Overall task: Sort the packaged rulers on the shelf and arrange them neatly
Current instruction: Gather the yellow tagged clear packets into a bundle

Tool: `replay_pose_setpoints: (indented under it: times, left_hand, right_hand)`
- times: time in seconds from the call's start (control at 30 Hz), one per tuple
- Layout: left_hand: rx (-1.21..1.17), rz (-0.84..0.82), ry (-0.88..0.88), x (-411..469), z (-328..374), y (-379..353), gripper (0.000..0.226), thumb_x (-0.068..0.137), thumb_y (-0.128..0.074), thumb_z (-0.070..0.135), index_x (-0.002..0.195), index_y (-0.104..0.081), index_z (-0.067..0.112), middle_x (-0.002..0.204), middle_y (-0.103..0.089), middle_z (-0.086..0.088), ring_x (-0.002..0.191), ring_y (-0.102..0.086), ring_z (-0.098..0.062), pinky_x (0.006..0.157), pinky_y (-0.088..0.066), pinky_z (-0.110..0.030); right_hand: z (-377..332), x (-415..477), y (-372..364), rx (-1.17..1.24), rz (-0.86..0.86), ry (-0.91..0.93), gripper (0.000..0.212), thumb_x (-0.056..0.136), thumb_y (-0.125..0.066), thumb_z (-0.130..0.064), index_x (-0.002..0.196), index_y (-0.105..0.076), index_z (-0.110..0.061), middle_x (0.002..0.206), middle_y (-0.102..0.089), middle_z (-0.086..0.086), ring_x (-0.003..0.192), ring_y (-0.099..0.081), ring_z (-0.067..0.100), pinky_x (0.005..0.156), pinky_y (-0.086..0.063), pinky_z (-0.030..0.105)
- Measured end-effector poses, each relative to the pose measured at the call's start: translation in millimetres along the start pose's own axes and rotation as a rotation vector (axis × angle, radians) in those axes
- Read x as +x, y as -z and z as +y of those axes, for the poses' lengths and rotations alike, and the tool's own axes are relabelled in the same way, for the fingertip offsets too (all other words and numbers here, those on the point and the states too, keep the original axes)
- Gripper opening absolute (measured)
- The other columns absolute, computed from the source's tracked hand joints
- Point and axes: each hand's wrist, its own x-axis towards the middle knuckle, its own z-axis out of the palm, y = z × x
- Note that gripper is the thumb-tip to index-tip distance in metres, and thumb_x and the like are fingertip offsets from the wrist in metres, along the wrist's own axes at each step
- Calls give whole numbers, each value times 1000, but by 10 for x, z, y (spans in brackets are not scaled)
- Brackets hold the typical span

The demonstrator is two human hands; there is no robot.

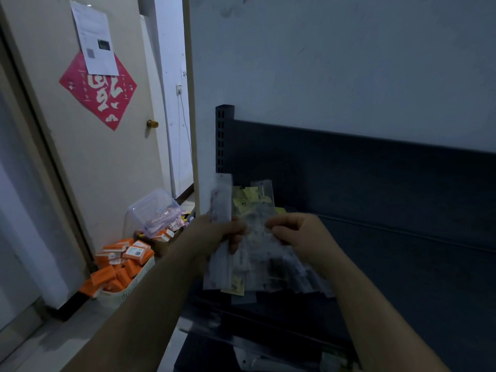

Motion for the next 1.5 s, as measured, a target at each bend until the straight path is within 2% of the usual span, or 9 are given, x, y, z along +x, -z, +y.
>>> replay_pose_setpoints:
  times: [0.33,0.53,0.67,0.73,0.9,1.0,1.17,1.33,1.5]
  left_hand:
    - [-340,-60,-25,177,106,-11,30,88,-63,10,117,-57,6,76,-60,-7,55,-57,-12,49,-51,-22]
    - [-266,52,-39,151,-85,-127,16,87,-65,14,97,-57,3,67,-53,-7,49,-51,-13,43,-46,-21]
    - [-296,-85,33,47,-162,-308,67,60,-87,33,108,-63,-7,95,-66,-16,81,-64,-31,77,-56,-37]
    - [-310,-97,55,4,-167,-372,63,69,-82,36,114,-63,-5,110,-68,-23,99,-66,-39,88,-54,-49]
    - [-372,-11,65,45,-182,-366,22,94,-56,18,99,-60,-3,93,-66,-19,79,-66,-30,63,-59,-38]
    - [-432,20,48,28,-177,-278,9,97,-50,9,95,-54,1,80,-61,-13,70,-60,-22,54,-58,-34]
    - [-405,66,93,94,-217,-97,25,100,-43,23,76,-47,15,60,-39,0,48,-37,-13,39,-41,-17]
    - [-363,45,157,166,-332,-20,30,101,-41,32,80,-48,11,62,-41,-3,50,-41,-16,41,-48,-26]
    - [-412,-6,185,192,-389,23,29,99,-43,35,84,-51,11,58,-46,-2,42,-44,-14,39,-45,-25]
  right_hand:
    - [20,-141,193,-19,-144,-55,32,92,-55,-3,116,-56,-24,88,-63,10,73,-56,19,64,-47,25]
    - [20,-163,222,281,-87,-105,22,91,-58,-5,111,-65,-9,81,-69,5,71,-58,18,68,-48,30]
    - [-59,-190,117,381,-139,-90,24,90,-59,-3,112,-63,-12,94,-73,6,82,-67,17,77,-55,30]
    - [-81,-208,30,308,-178,-60,31,90,-60,-2,120,-59,-9,96,-71,11,82,-65,19,77,-54,31]
    - [-73,-277,-5,7,-177,7,34,92,-59,-9,125,-59,-18,82,-65,-1,65,-60,8,62,-50,17]
    - [86,-205,194,-267,115,14,27,93,-55,-12,119,-64,-16,98,-66,-6,76,-58,2,65,-46,12]
    - [481,-176,438,-517,227,-137,27,89,-60,-21,113,-66,-9,111,-66,5,94,-56,14,82,-46,25]
    - [596,-195,412,-677,138,-153,39,92,-56,-31,113,-62,2,116,-60,12,110,-51,26,97,-39,31]
    - [608,-139,373,-785,164,-138,37,94,-47,-42,118,-61,-17,131,-51,8,125,-38,31,102,-31,35]
